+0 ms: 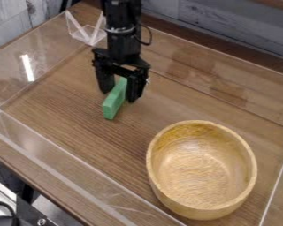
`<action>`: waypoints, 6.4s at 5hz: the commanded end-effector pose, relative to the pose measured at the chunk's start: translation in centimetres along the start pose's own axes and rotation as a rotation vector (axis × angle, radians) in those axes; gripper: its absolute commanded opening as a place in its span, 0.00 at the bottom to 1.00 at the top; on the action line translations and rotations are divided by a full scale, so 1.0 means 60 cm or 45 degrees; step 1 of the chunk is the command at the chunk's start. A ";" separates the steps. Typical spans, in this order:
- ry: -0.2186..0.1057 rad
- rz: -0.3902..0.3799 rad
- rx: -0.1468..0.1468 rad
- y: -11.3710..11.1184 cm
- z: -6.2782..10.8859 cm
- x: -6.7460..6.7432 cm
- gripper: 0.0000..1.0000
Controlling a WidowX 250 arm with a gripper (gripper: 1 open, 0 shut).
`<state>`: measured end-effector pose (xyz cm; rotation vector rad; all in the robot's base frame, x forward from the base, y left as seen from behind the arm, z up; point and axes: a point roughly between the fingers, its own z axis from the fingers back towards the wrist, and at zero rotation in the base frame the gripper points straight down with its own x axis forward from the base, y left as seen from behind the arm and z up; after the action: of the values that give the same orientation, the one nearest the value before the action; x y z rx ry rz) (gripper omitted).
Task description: Put the green block in the brown bowl
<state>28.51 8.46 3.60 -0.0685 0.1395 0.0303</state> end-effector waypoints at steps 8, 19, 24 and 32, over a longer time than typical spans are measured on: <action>-0.071 -0.108 -0.057 -0.145 0.157 -0.053 0.00; -0.236 -0.013 -0.124 -0.330 0.084 -0.170 0.00; -0.203 0.006 -0.151 -0.329 0.047 -0.162 0.00; -0.148 0.047 -0.159 -0.328 0.026 -0.149 0.00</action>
<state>19.89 -11.09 6.93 -0.1731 0.0541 0.0808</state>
